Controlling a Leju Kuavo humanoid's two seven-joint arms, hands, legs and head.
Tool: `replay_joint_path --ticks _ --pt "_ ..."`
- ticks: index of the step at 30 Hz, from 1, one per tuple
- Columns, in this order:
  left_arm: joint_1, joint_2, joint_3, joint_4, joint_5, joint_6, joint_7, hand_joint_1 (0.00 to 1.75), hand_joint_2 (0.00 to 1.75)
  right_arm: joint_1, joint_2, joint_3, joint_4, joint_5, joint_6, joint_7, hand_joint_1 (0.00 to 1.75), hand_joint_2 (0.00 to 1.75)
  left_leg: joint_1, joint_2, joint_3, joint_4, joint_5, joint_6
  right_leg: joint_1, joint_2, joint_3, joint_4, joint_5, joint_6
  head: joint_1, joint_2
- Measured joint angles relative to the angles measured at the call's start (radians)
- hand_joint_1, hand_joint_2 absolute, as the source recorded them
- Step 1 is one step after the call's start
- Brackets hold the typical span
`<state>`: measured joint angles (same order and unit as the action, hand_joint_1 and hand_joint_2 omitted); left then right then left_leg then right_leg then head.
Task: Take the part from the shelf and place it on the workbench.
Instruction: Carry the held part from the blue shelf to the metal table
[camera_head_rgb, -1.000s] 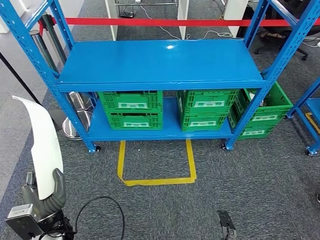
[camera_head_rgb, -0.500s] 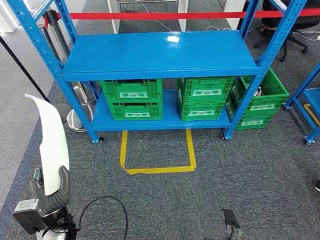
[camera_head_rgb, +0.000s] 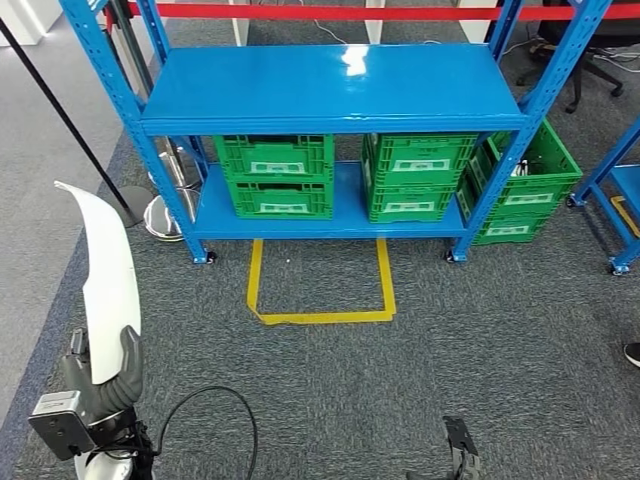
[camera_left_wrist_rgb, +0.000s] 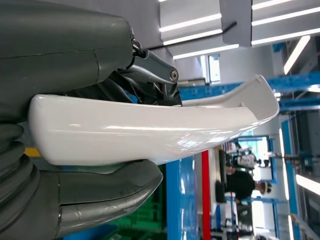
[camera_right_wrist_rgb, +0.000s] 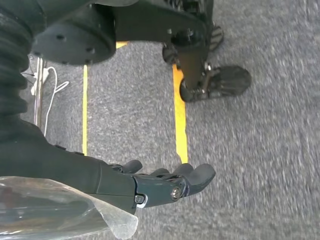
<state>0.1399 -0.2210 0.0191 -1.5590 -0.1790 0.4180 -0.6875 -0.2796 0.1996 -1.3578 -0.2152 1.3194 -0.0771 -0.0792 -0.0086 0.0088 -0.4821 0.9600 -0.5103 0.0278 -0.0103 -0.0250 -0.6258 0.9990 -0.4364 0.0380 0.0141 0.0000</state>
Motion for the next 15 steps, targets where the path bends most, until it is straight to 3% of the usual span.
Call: replay_joint_path --ticks 2,4,5,6,8,10,11,12,14,15 --pt "-0.002 0.003 -0.004 0.005 0.0 0.0 0.0 1.75 1.75 0.0 -0.002 0.006 0.0 -0.01 0.001 0.002 0.0 1.75 0.004 -0.006 -0.011 -0.004 0.015 0.012 -0.001 0.012 -0.038 0.084 -0.061 0.007 0.003 0.0" --pt "-0.003 0.005 -0.007 0.01 0.0 0.0 0.0 1.75 1.75 0.001 -0.002 0.013 0.0 -0.016 0.002 0.003 0.0 1.75 0.002 -0.015 -0.027 0.0 0.025 0.016 -0.001 0.02 -0.09 0.227 -0.135 0.01 0.004 0.0" --pt "-0.003 0.006 -0.008 0.012 0.0 0.0 0.0 1.75 1.75 0.002 -0.003 0.016 0.0 -0.017 0.002 0.003 0.0 1.75 0.002 -0.021 -0.034 0.002 0.029 0.016 -0.001 0.021 -0.103 0.275 -0.152 0.011 0.004 0.0" --pt "-0.003 0.008 -0.008 0.013 0.0 0.0 0.0 1.75 1.75 0.003 -0.003 0.018 0.0 -0.019 0.002 0.003 0.0 1.75 0.001 -0.028 -0.039 0.005 0.032 0.014 -0.001 0.022 -0.097 0.284 -0.15 0.011 0.004 0.0" --pt "-0.002 0.01 -0.008 0.015 0.0 0.0 0.0 1.75 1.75 0.003 -0.005 0.021 0.0 -0.02 0.002 0.003 0.0 1.75 0.003 -0.045 -0.048 0.015 0.035 0.011 -0.003 0.034 -0.025 0.181 -0.098 0.01 0.004 0.0" --pt "-0.005 0.011 -0.008 0.016 0.0 0.0 0.0 1.75 1.75 0.003 -0.006 0.022 0.0 -0.02 0.002 0.003 0.0 1.75 0.003 -0.064 -0.061 0.03 0.034 0.005 -0.009 0.082 0.056 0.049 -0.066 0.007 0.003 0.0" --pt "-0.006 0.011 -0.009 0.016 0.0 0.0 0.0 1.75 1.75 0.003 -0.007 0.022 0.0 -0.02 0.002 0.003 0.0 1.75 0.003 -0.073 -0.07 0.038 0.036 0.0 -0.011 0.1 0.075 0.016 -0.063 0.005 0.003 0.0" --pt "-0.007 0.011 -0.01 0.017 0.0 0.0 0.0 1.75 1.75 0.004 -0.008 0.022 0.0 -0.021 0.002 0.003 0.0 1.75 0.004 -0.083 -0.079 0.044 0.038 -0.006 -0.012 0.109 0.081 0.008 -0.069 0.002 0.003 0.0" --pt "-0.006 0.013 -0.012 0.017 -0.001 0.0 0.0 1.75 1.75 0.006 -0.008 0.023 0.0 -0.022 0.003 0.004 0.0 1.75 0.007 -0.101 -0.091 0.049 0.044 -0.018 -0.011 0.089 0.078 0.01 -0.064 -0.007 0.003 0.0" --pt "-0.006 0.013 -0.013 0.017 -0.001 0.001 0.0 1.75 1.75 0.006 -0.007 0.023 0.001 -0.023 0.003 0.005 0.0 1.75 0.006 -0.094 -0.097 0.057 0.038 -0.024 -0.013 0.077 0.078 0.008 -0.062 -0.012 0.002 0.0"
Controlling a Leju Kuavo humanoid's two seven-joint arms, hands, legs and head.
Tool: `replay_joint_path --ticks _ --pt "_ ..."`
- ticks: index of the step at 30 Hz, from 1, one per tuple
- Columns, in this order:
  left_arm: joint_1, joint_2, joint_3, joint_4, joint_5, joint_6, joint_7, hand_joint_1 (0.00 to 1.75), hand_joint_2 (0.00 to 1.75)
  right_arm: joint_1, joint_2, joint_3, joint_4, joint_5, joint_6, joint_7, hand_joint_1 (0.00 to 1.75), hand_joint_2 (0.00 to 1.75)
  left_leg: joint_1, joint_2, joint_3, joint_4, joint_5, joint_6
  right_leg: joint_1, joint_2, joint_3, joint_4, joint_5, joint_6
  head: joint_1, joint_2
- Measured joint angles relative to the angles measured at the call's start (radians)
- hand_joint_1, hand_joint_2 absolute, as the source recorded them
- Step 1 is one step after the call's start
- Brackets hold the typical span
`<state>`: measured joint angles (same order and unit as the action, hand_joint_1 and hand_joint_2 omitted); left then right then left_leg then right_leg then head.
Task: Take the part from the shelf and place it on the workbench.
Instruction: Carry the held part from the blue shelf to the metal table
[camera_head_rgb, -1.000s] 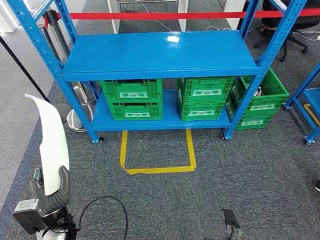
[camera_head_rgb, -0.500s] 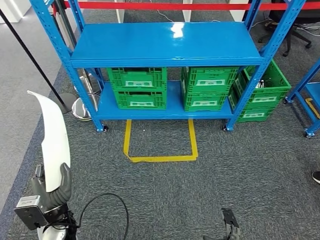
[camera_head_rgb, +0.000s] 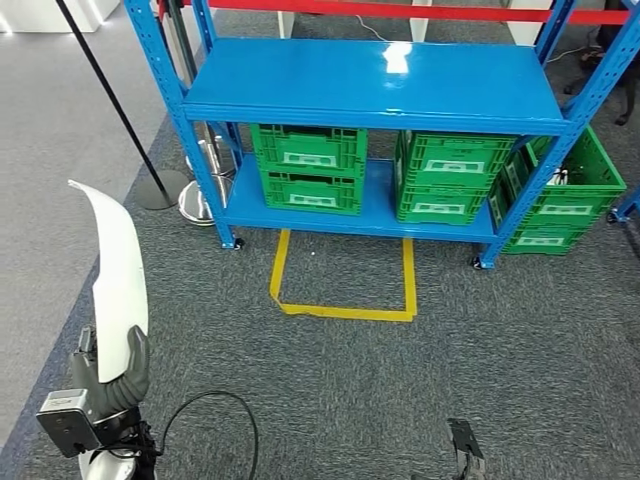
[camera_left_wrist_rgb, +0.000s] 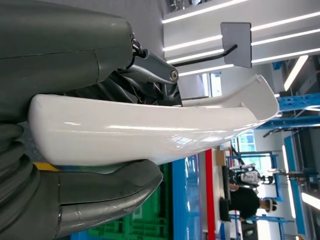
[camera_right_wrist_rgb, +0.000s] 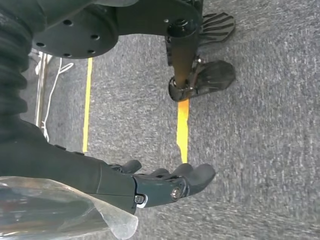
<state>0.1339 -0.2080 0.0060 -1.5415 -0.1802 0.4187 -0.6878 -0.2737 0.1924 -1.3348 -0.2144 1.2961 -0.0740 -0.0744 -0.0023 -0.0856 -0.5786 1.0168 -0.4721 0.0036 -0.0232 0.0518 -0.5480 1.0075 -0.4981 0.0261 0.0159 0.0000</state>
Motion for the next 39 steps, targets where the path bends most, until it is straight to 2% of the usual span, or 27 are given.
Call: replay_joint_path --ticks 1,3,5,6,7,9,11,12,14,15,17,18,19,20,21,22,23,25,26,28,30,32,34,36,37,38,39 --pt "-0.001 0.0 -0.001 0.0 0.0 0.0 0.0 1.75 1.75 -0.001 0.0 0.001 0.0 -0.002 0.001 0.0 0.0 1.75 -0.001 0.016 -0.011 0.023 -0.016 -0.006 -0.002 -0.014 -0.001 -0.002 0.003 -0.006 -0.003 0.0" --pt "-0.004 0.0 -0.003 0.002 -0.001 0.001 0.0 1.75 1.75 0.0 0.0 0.002 0.001 -0.01 0.002 0.0 0.0 1.75 0.001 0.059 -0.056 0.127 -0.078 -0.019 -0.002 -0.042 -0.004 -0.004 0.006 -0.014 -0.01 0.0" --pt "-0.004 0.0 -0.006 0.004 -0.001 0.001 0.0 1.75 1.75 0.003 0.0 0.005 0.001 -0.021 0.002 0.0 0.0 1.75 0.006 0.075 -0.107 0.253 -0.133 -0.027 0.0 -0.073 -0.01 -0.003 0.007 -0.018 -0.012 0.0" --pt "-0.003 0.0 -0.007 0.006 -0.001 0.001 0.0 1.75 1.75 0.003 -0.001 0.007 0.001 -0.025 0.002 0.001 0.0 1.75 0.008 0.077 -0.114 0.279 -0.136 -0.029 0.001 -0.087 -0.012 -0.003 0.009 -0.019 -0.012 0.0" --pt "-0.003 0.001 -0.008 0.007 -0.001 0.001 0.0 1.75 1.75 0.004 -0.001 0.01 0.001 -0.029 0.002 0.001 0.0 1.75 0.009 0.08 -0.102 0.266 -0.121 -0.029 0.001 -0.101 -0.014 -0.003 0.009 -0.02 -0.012 0.0" --pt "-0.003 0.001 -0.008 0.008 -0.001 0.0 0.0 1.75 1.75 0.003 -0.001 0.016 0.001 -0.035 0.002 0.001 0.0 1.75 0.008 0.104 -0.025 0.136 -0.058 -0.022 0.001 -0.126 -0.012 -0.003 0.011 -0.018 -0.012 0.0" --pt "-0.006 0.001 -0.01 0.008 -0.001 0.0 0.0 1.75 1.75 0.002 -0.001 0.022 0.001 -0.039 0.002 0.001 0.0 1.75 -0.001 0.14 0.039 0.015 -0.023 -0.011 0.006 -0.147 -0.013 -0.001 0.013 -0.012 -0.013 0.0" --pt "-0.007 0.001 -0.011 0.008 -0.001 0.0 0.0 1.75 1.75 0.002 -0.001 0.024 0.001 -0.041 0.002 0.001 0.0 1.75 -0.005 0.149 0.047 -0.009 -0.021 -0.006 0.008 -0.157 -0.015 0.0 0.015 -0.007 -0.013 0.0" --pt "-0.006 0.003 -0.011 0.008 0.0 0.0 0.0 1.75 1.75 0.001 -0.001 0.029 0.001 -0.045 0.003 0.001 0.0 1.75 -0.008 0.135 0.04 -0.016 -0.018 0.007 0.01 -0.177 -0.017 -0.002 0.019 0.004 -0.013 0.0" --pt "-0.004 0.003 -0.011 0.009 0.0 0.0 0.0 1.75 1.75 0.0 -0.001 0.033 0.001 -0.047 0.004 0.001 0.0 1.75 -0.007 0.125 0.037 -0.02 -0.013 0.014 0.009 -0.17 -0.02 0.001 0.014 0.009 -0.012 0.0" --pt "-0.006 0.004 -0.012 0.009 0.0 0.0 0.0 1.75 1.75 0.0 -0.003 0.039 0.001 -0.052 0.004 0.0 0.0 1.75 -0.003 0.106 0.032 -0.027 -0.001 0.028 0.006 -0.121 -0.045 0.055 -0.028 0.017 -0.009 0.0" --pt "-0.007 0.004 -0.013 0.009 0.0 0.0 0.0 1.75 1.75 0.002 -0.004 0.042 0.001 -0.054 0.004 0.0 0.0 1.75 -0.002 0.097 0.028 -0.028 0.004 0.033 0.005 -0.089 -0.07 0.113 -0.064 0.019 -0.007 0.0" --pt "-0.008 0.005 -0.015 0.01 0.0 0.001 0.0 1.75 1.75 0.004 -0.005 0.045 0.001 -0.056 0.004 0.0 0.0 1.75 -0.003 0.086 0.022 -0.028 0.007 0.037 0.005 -0.069 -0.099 0.183 -0.1 0.018 -0.005 0.0" --pt "-0.007 0.005 -0.017 0.011 0.0 0.001 0.0 1.75 1.75 0.007 -0.006 0.046 0.001 -0.057 0.004 0.001 0.0 1.75 -0.006 0.075 0.018 -0.027 0.011 0.04 0.005 -0.059 -0.125 0.245 -0.124 0.018 -0.005 0.0" --pt "-0.007 0.005 -0.017 0.013 0.0 0.001 0.0 1.75 1.75 0.01 -0.006 0.048 0.001 -0.058 0.004 0.001 0.0 1.75 -0.008 0.062 0.014 -0.026 0.014 0.042 0.006 -0.055 -0.138 0.28 -0.131 0.016 -0.005 0.0" --pt "-0.006 0.006 -0.017 0.014 0.0 0.001 0.0 1.75 1.75 0.012 -0.007 0.048 0.001 -0.059 0.005 0.001 0.0 1.75 -0.01 0.048 0.011 -0.026 0.016 0.041 0.007 -0.053 -0.133 0.275 -0.118 0.014 -0.005 0.0" --pt "-0.006 0.006 -0.017 0.015 0.0 0.001 0.0 1.75 1.75 0.013 -0.007 0.049 0.001 -0.059 0.005 0.001 0.0 1.75 -0.01 0.034 0.01 -0.025 0.019 0.04 0.008 -0.048 -0.107 0.229 -0.087 0.01 -0.005 0.0" --pt "-0.006 0.006 -0.018 0.016 0.0 0.001 0.0 1.75 1.75 0.012 -0.009 0.05 0.001 -0.06 0.005 0.0 0.0 1.75 -0.012 0.01 0.007 -0.021 0.021 0.037 0.008 -0.008 -0.034 0.091 -0.026 0.003 -0.005 0.0" --pt "-0.007 0.006 -0.018 0.017 0.0 0.001 0.0 1.75 1.75 0.012 -0.01 0.05 0.001 -0.062 0.006 0.0 0.0 1.75 -0.012 -0.001 0.002 -0.017 0.023 0.034 0.007 0.015 -0.005 0.036 -0.012 0.0 -0.005 0.0" --pt "-0.007 0.006 -0.02 0.017 0.0 0.002 0.0 1.75 1.75 0.013 -0.011 0.051 0.001 -0.065 0.006 -0.001 0.0 1.75 -0.009 -0.022 -0.012 -0.01 0.029 0.023 0.006 0.037 0.016 -0.002 -0.015 -0.003 -0.006 0.0" --pt "-0.004 0.006 -0.02 0.017 0.0 0.003 0.0 1.75 1.75 0.014 -0.01 0.054 0.001 -0.066 0.006 -0.001 0.0 1.75 -0.008 -0.037 -0.024 -0.006 0.033 0.011 0.004 0.014 0.017 -0.007 -0.011 -0.009 -0.006 0.0" --pt "-0.004 0.007 -0.02 0.017 0.0 0.003 0.0 1.75 1.75 0.014 -0.01 0.057 0.002 -0.067 0.006 -0.003 0.0 1.75 -0.01 -0.003 -0.046 0.037 0.006 -0.001 -0.002 -0.015 0.019 -0.013 -0.007 -0.019 -0.014 0.0" --pt "-0.005 0.008 -0.02 0.018 0.0 0.003 0.0 1.75 1.75 0.017 -0.011 0.06 0.002 -0.067 0.006 -0.004 0.0 1.75 -0.003 0.052 -0.098 0.152 -0.056 -0.016 -0.001 -0.047 0.02 -0.014 -0.006 -0.024 -0.024 0.0" --pt "-0.002 0.008 -0.02 0.019 0.001 0.003 0.0 1.75 1.75 0.02 -0.011 0.063 0.002 -0.067 0.006 -0.004 0.0 1.75 0.007 0.074 -0.145 0.26 -0.094 -0.027 0.001 -0.079 0.02 -0.013 -0.007 -0.024 -0.025 0.0" --pt "0.0 0.009 -0.02 0.019 0.001 0.003 0.0 1.75 1.75 0.021 -0.011 0.064 0.002 -0.067 0.007 -0.003 0.0 1.75 0.01 0.078 -0.147 0.269 -0.087 -0.03 0.001 -0.094 0.02 -0.013 -0.008 -0.023 -0.025 0.0" --pt "0.001 0.009 -0.019 0.02 0.001 0.004 0.0 1.75 1.75 0.021 -0.011 0.065 0.002 -0.068 0.008 -0.003 0.0 1.75 0.012 0.084 -0.128 0.237 -0.062 -0.031 0.001 -0.107 0.021 -0.013 -0.009 -0.022 -0.025 0.0" --pt "0.001 0.009 -0.019 0.019 0.002 0.006 0.0 1.75 1.75 0.021 -0.011 0.066 0.002 -0.069 0.009 -0.003 0.0 1.75 0.013 0.096 -0.093 0.172 -0.027 -0.03 0.001 -0.12 0.023 -0.013 -0.01 -0.02 -0.026 0.0"
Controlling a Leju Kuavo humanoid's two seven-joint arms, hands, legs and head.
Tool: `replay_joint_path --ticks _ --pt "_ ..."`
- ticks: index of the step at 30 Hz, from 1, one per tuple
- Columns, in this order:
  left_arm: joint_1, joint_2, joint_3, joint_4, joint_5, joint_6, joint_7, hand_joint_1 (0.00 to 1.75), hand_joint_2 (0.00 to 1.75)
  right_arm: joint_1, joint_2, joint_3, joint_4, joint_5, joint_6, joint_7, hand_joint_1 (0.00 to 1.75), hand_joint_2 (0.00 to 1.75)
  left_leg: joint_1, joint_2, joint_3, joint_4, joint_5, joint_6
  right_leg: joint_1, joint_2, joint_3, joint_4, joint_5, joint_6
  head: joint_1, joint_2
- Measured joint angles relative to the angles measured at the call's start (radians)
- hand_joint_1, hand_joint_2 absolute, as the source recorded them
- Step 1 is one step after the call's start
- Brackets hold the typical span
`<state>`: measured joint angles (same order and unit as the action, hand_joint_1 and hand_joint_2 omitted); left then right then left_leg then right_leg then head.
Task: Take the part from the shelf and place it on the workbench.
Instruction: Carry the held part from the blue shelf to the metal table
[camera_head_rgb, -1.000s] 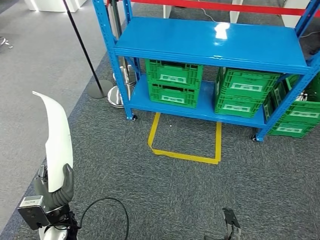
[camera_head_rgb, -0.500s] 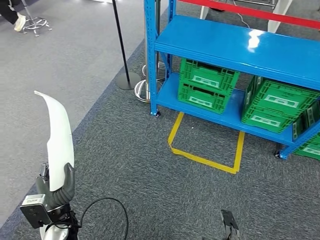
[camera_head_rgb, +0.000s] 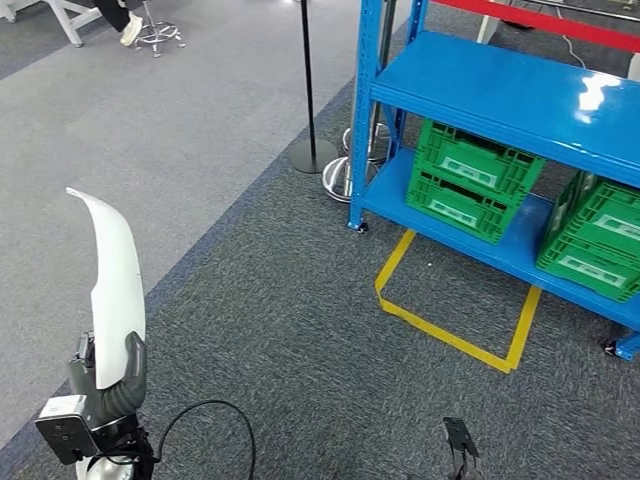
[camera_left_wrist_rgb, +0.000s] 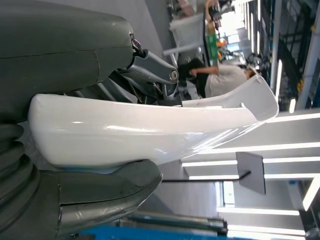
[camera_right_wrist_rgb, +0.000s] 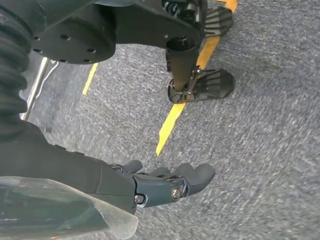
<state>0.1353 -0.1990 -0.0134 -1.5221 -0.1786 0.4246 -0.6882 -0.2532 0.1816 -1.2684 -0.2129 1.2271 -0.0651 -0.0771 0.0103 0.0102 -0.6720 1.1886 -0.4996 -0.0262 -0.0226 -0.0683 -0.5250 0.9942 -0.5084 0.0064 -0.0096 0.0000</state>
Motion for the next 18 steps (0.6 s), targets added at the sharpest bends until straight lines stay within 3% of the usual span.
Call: replay_joint_path --ticks 2,3,4,6,8,10,12,13,14,16,18 --pt "-0.001 0.0 0.0 -0.002 0.002 0.005 0.0 1.75 1.75 -0.001 0.0 0.004 0.0 -0.004 0.001 0.001 0.0 1.75 -0.009 0.049 0.068 -0.13 0.042 0.009 0.004 -0.022 0.004 0.0 -0.004 0.008 0.0 0.0" --pt "-0.001 0.0 0.0 -0.004 0.004 0.008 0.0 1.75 1.75 -0.001 0.0 0.006 0.0 -0.007 0.001 0.002 0.0 1.75 -0.014 0.066 0.084 -0.166 0.049 0.016 0.007 -0.033 0.005 0.001 -0.007 0.013 0.001 0.0" --pt "0.0 0.0 0.0 -0.006 0.004 0.013 0.0 1.75 1.75 -0.001 0.0 0.008 0.0 -0.01 0.001 0.003 0.0 1.75 -0.019 0.073 0.087 -0.177 0.045 0.023 0.009 -0.043 0.006 0.0 -0.008 0.017 0.001 0.0" --pt "0.004 0.001 0.0 -0.014 -0.006 0.04 0.0 1.75 1.75 -0.002 0.001 0.014 0.0 -0.017 0.001 0.005 0.0 1.75 -0.019 0.049 0.081 -0.182 0.05 0.038 0.009 -0.058 0.007 -0.001 -0.012 0.029 0.001 0.0" --pt "0.006 0.002 -0.002 -0.025 -0.023 0.073 0.0 1.75 1.75 -0.002 0.002 0.022 0.0 -0.023 0.0 0.005 0.0 1.75 -0.015 0.026 0.081 -0.189 0.057 0.052 0.005 -0.015 -0.007 0.033 -0.041 0.037 0.004 0.0" --pt "0.006 0.003 -0.009 -0.034 -0.041 0.117 -0.001 1.75 1.75 0.003 0.002 0.029 0.0 -0.028 0.0 0.003 0.0 1.75 -0.014 0.001 0.08 -0.192 0.061 0.063 0.004 0.047 -0.059 0.149 -0.105 0.039 0.01 0.0" --pt "0.01 0.006 -0.026 -0.043 -0.055 0.171 -0.001 1.75 1.75 0.011 0.002 0.035 0.0 -0.034 0.0 0.0 0.0 1.75 -0.018 -0.026 0.077 -0.191 0.063 0.068 0.004 0.065 -0.122 0.274 -0.149 0.037 0.011 0.0" --pt "0.014 0.009 -0.036 -0.049 -0.057 0.19 -0.001 1.75 1.75 0.015 0.002 0.038 0.0 -0.036 0.0 -0.002 0.0 1.75 -0.019 -0.042 0.076 -0.191 0.063 0.068 0.004 0.067 -0.134 0.291 -0.143 0.036 0.011 0.0" --pt "0.016 0.012 -0.044 -0.054 -0.057 0.204 -0.001 1.75 1.75 0.016 0.002 0.042 0.0 -0.038 0.0 -0.003 0.0 1.75 -0.02 -0.057 0.077 -0.19 0.064 0.068 0.004 0.069 -0.128 0.269 -0.117 0.034 0.011 0.0" --pt "0.018 0.016 -0.055 -0.063 -0.056 0.217 -0.001 1.75 1.75 0.016 0.001 0.05 0.0 -0.041 -0.001 -0.005 0.0 1.75 -0.02 -0.086 0.076 -0.184 0.063 0.066 0.002 0.098 -0.075 0.142 -0.042 0.03 0.011 0.0" --pt "0.017 0.02 -0.065 -0.071 -0.053 0.226 -0.001 1.75 1.75 0.016 0.0 0.056 0.0 -0.045 -0.002 -0.005 0.0 1.75 -0.02 -0.109 0.068 -0.173 0.063 0.058 -0.003 0.138 -0.027 0.039 -0.009 0.028 0.01 0.0"
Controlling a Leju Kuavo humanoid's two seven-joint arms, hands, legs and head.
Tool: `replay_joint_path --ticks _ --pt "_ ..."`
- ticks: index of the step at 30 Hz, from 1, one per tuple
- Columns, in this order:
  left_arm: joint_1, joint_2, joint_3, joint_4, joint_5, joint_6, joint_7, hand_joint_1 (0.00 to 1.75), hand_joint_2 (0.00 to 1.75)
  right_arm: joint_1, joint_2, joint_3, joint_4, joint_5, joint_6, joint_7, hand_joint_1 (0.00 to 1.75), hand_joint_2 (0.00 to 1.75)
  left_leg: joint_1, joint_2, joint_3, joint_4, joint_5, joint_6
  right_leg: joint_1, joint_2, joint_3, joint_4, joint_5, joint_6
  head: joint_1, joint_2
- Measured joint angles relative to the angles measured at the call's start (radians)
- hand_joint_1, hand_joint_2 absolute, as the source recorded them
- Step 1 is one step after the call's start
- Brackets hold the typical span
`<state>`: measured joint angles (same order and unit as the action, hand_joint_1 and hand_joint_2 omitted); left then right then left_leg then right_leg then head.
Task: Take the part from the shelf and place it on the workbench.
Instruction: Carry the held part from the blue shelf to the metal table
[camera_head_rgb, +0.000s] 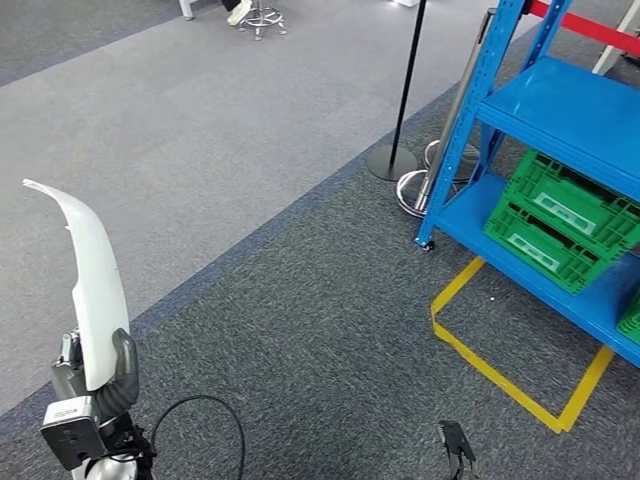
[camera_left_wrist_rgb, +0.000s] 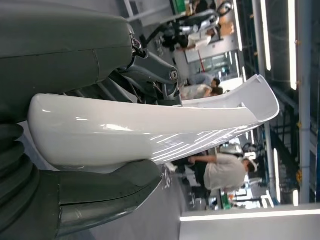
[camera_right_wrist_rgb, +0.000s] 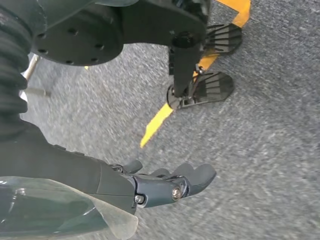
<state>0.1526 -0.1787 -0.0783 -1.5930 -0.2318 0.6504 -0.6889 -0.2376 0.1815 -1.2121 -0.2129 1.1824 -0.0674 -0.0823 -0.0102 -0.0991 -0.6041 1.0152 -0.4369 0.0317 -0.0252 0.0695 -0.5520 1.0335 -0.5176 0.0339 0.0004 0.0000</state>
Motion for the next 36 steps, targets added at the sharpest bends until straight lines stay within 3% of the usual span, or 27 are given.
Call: replay_joint_path --ticks 1,3,4,6,8,10,11,12,14,16,17,18,19,20,21,23,24,25,26,28,30,32,34,36 --pt "0.0 0.002 -0.004 -0.003 0.002 0.003 0.0 1.75 1.75 0.0 -0.001 0.002 0.0 -0.002 -0.001 0.0 0.0 1.75 0.001 -0.011 -0.006 0.003 0.002 -0.006 0.0 0.01 0.009 -0.017 -0.001 -0.002 0.0 0.0" --pt "0.003 0.006 -0.006 -0.008 0.003 0.006 0.0 1.75 1.75 0.0 0.0 0.005 0.0 -0.005 -0.002 0.001 0.0 1.75 0.004 -0.028 -0.015 0.004 0.007 -0.019 0.001 -0.008 0.013 -0.021 0.001 -0.009 -0.001 0.0" --pt "0.004 0.008 -0.007 -0.01 0.004 0.006 0.0 1.75 1.75 0.0 0.001 0.007 0.0 -0.006 -0.003 0.001 0.0 1.75 0.004 -0.019 -0.019 0.009 0.004 -0.025 0.001 -0.019 0.014 -0.023 0.004 -0.014 -0.002 0.0" --pt "0.003 0.012 -0.009 -0.014 0.005 0.008 0.0 1.75 1.75 -0.001 0.001 0.01 0.0 -0.007 -0.004 0.001 0.0 1.75 0.002 0.032 -0.043 0.062 -0.029 -0.036 -0.001 -0.044 0.018 -0.029 0.007 -0.024 -0.009 0.0" --pt "0.002 0.015 -0.011 -0.015 0.008 0.012 0.0 1.75 1.75 0.001 0.0 0.012 0.0 -0.011 -0.005 0.003 0.0 1.75 0.007 0.078 -0.1 0.189 -0.091 -0.047 0.003 -0.073 0.02 -0.029 0.005 -0.03 -0.015 0.0" --pt "0.003 0.018 -0.015 -0.015 0.012 0.02 0.0 1.75 1.75 0.003 0.0 0.015 0.0 -0.015 -0.005 0.007 0.0 1.75 0.015 0.089 -0.141 0.281 -0.119 -0.054 0.005 -0.104 0.022 -0.029 0.001 -0.031 -0.014 0.0" --pt "0.004 0.02 -0.016 -0.015 0.013 0.024 0.0 1.75 1.75 0.003 0.0 0.016 0.0 -0.018 -0.005 0.008 0.0 1.75 0.017 0.092 -0.133 0.27 -0.103 -0.055 0.005 -0.117 0.024 -0.029 0.0 -0.03 -0.014 0.0" --pt "0.004 0.021 -0.018 -0.016 0.014 0.027 0.0 1.75 1.75 0.002 0.0 0.018 0.0 -0.021 -0.005 0.009 0.0 1.75 0.018 0.1 -0.106 0.22 -0.072 -0.054 0.005 -0.131 0.027 -0.029 -0.003 -0.028 -0.014 0.0" --pt "0.003 0.023 -0.022 -0.019 0.014 0.031 0.0 1.75 1.75 0.001 0.0 0.022 0.0 -0.025 -0.004 0.009 0.0 1.75 0.01 0.146 -0.035 0.083 -0.019 -0.045 0.008 -0.154 0.035 -0.029 -0.01 -0.021 -0.015 0.0" --pt "0.001 0.024 -0.025 -0.022 0.014 0.035 0.0 1.75 1.75 0.0 0.0 0.025 0.0 -0.027 -0.005 0.01 0.0 1.75 -0.002 0.184 -0.002 0.014 -0.008 -0.031 0.012 -0.176 0.039 -0.03 -0.015 -0.011 -0.014 0.0" --pt "0.001 0.025 -0.026 -0.023 0.014 0.038 0.0 1.75 1.75 -0.001 0.0 0.025 0.0 -0.029 -0.005 0.011 0.0 1.75 -0.008 0.185 -0.003 0.01 -0.012 -0.025 0.015 -0.188 0.041 -0.032 -0.017 -0.006 -0.014 0.0" --pt "0.001 0.026 -0.027 -0.024 0.014 0.041 0.0 1.75 1.75 -0.002 0.0 0.026 0.0 -0.031 -0.005 0.012 0.0 1.75 -0.007 0.171 -0.004 0.007 -0.011 -0.018 0.015 -0.2 0.045 -0.035 -0.019 0.0 -0.014 0.0" --pt "0.003 0.028 -0.027 -0.026 0.014 0.044 0.0 1.75 1.75 -0.003 0.001 0.028 0.0 -0.033 -0.005 0.012 0.0 1.75 -0.006 0.158 -0.003 0.002 -0.009 -0.012 0.013 -0.198 0.047 -0.033 -0.025 0.006 -0.013 0.0" --pt "0.003 0.029 -0.028 -0.028 0.014 0.046 0.0 1.75 1.75 -0.005 0.001 0.03 0.0 -0.036 -0.005 0.012 0.0 1.75 -0.004 0.145 -0.001 -0.002 -0.006 -0.005 0.011 -0.177 0.042 -0.02 -0.037 0.01 -0.011 0.0" --pt "0.002 0.03 -0.029 -0.029 0.013 0.047 0.0 1.75 1.75 -0.005 0.001 0.031 0.0 -0.038 -0.006 0.012 0.0 1.75 -0.002 0.132 0.0 -0.007 -0.003 0.002 0.009 -0.146 0.025 0.017 -0.059 0.013 -0.009 0.0" --pt "0.0 0.032 -0.032 -0.031 0.012 0.048 0.0 1.75 1.75 -0.003 0.001 0.034 0.0 -0.043 -0.006 0.013 0.0 1.75 0.001 0.106 0.0 -0.009 -0.002 0.012 0.007 -0.084 -0.043 0.148 -0.119 0.014 -0.004 0.0" --pt "0.0 0.032 -0.033 -0.031 0.012 0.048 0.0 1.75 1.75 0.0 0.001 0.034 0.0 -0.044 -0.007 0.014 0.0 1.75 0.0 0.092 0.0 -0.009 -0.002 0.014 0.007 -0.074 -0.08 0.215 -0.14 0.015 -0.004 0.0" --pt "0.001 0.033 -0.034 -0.031 0.011 0.048 0.0 1.75 1.75 0.002 0.001 0.035 0.0 -0.044 -0.007 0.014 0.0 1.75 -0.001 0.076 0.001 -0.008 -0.002 0.014 0.007 -0.071 -0.106 0.255 -0.144 0.015 -0.004 0.0" --pt "0.002 0.034 -0.034 -0.031 0.011 0.048 0.0 1.75 1.75 0.004 0.001 0.035 0.0 -0.044 -0.007 0.015 0.0 1.75 -0.001 0.061 0.002 -0.008 -0.002 0.014 0.007 -0.07 -0.116 0.258 -0.128 0.015 -0.004 0.0" --pt "0.002 0.035 -0.034 -0.031 0.009 0.048 0.0 1.75 1.75 0.004 0.001 0.038 0.0 -0.046 -0.007 0.015 0.0 1.75 0.0 0.031 0.005 -0.005 -0.004 0.012 0.005 -0.055 -0.083 0.157 -0.051 0.013 -0.004 0.0" --pt "0.002 0.035 -0.034 -0.031 0.006 0.048 0.0 1.75 1.75 0.003 0.001 0.042 0.0 -0.049 -0.007 0.015 0.0 1.75 0.0 0.006 0.001 0.005 -0.007 0.004 0.001 -0.008 -0.032 0.035 0.002 0.009 -0.005 0.0" --pt "0.003 0.036 -0.034 -0.032 0.002 0.048 0.0 1.75 1.75 0.002 0.0 0.047 0.0 -0.054 -0.007 0.016 0.0 1.75 0.002 -0.016 -0.01 0.012 -0.006 -0.008 0.001 0.015 -0.01 -0.008 0.005 0.001 -0.006 0.0" --pt "0.006 0.037 -0.033 -0.033 -0.002 0.048 0.0 1.75 1.75 0.002 0.001 0.05 0.0 -0.059 -0.007 0.017 0.0 1.75 0.006 -0.029 -0.016 0.012 -0.003 -0.02 0.002 -0.005 -0.004 -0.015 0.007 -0.01 -0.006 0.0" --pt "0.007 0.038 -0.033 -0.035 -0.003 0.049 0.0 1.75 1.75 0.001 0.002 0.052 -0.001 -0.062 -0.007 0.016 0.0 1.75 0.005 0.01 -0.033 0.05 -0.027 -0.032 0.001 -0.03 0.005 -0.023 0.01 -0.023 -0.012 0.0"
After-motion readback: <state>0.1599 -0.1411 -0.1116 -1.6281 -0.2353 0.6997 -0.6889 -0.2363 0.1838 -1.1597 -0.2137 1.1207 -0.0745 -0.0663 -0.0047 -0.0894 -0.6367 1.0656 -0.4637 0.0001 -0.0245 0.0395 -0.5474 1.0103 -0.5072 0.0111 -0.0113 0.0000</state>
